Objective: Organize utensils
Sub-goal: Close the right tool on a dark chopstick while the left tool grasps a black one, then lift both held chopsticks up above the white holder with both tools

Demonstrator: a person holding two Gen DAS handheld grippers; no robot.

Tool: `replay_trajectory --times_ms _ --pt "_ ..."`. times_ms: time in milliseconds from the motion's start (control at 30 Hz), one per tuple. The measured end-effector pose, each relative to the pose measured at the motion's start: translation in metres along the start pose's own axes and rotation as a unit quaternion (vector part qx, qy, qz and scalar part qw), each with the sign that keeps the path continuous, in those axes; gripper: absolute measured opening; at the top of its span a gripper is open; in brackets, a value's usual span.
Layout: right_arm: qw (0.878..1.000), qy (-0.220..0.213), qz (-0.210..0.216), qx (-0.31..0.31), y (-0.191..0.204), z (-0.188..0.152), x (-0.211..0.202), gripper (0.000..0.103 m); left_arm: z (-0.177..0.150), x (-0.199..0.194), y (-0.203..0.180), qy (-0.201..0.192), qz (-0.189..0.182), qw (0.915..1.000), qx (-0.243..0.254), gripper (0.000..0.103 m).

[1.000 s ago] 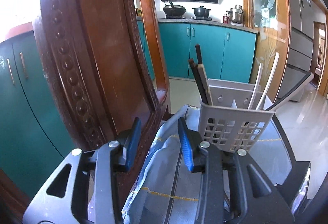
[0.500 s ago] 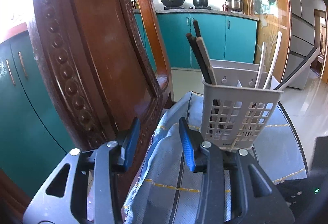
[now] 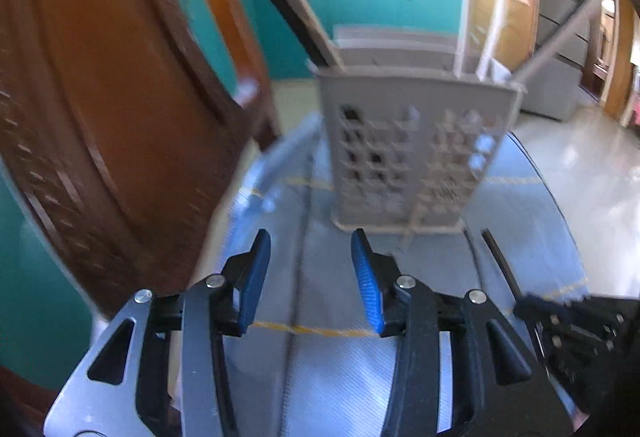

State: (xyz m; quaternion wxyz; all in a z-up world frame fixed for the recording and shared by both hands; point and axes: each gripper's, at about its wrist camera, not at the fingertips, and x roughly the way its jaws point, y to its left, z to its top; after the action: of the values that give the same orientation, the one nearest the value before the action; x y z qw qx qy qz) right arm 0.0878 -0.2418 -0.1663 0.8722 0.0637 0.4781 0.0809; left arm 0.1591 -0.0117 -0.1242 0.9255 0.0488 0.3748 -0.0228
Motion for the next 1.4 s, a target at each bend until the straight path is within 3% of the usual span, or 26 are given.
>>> replay_trajectory --times_ms 333,567,667,733,800,867,1033,1233,1400 --pt "0.999 -0.015 0.0 0.038 -0.014 0.01 -0.007 0.019 -0.017 0.04 -0.021 0.107 -0.09 0.9902 -0.001 0.043" --pt "0.999 0.001 -0.029 -0.018 0.007 0.012 0.009 0.024 -0.024 0.07 -0.045 0.154 -0.078 0.9849 0.013 0.043" --pt "0.998 -0.004 -0.048 -0.044 0.017 0.012 0.013 0.024 -0.024 0.07 -0.051 0.151 -0.068 0.986 0.015 0.041" --pt "0.996 -0.009 -0.061 -0.062 0.021 0.011 0.016 0.024 -0.024 0.069 -0.052 0.148 -0.065 0.9867 0.012 0.033" --pt "0.995 -0.013 -0.071 -0.073 0.025 0.011 0.018 0.023 -0.023 0.067 -0.056 0.144 -0.064 0.9874 0.013 0.016" --pt "0.996 -0.012 -0.062 -0.066 0.025 0.011 0.019 0.006 -0.022 0.063 -0.061 0.142 -0.064 0.9876 0.016 0.008" --pt "0.999 -0.016 -0.027 -0.033 0.016 0.015 0.012 0.006 -0.018 0.051 -0.061 0.12 -0.062 0.9908 -0.005 0.007" --pt "0.994 -0.102 0.038 -0.015 0.008 0.025 -0.053 0.006 0.008 -0.005 -0.036 0.037 -0.084 0.9956 -0.019 0.007" --pt "0.979 -0.178 0.099 -0.014 0.005 0.032 -0.121 0.006 0.028 -0.068 -0.018 -0.039 -0.124 0.9912 -0.024 0.007"
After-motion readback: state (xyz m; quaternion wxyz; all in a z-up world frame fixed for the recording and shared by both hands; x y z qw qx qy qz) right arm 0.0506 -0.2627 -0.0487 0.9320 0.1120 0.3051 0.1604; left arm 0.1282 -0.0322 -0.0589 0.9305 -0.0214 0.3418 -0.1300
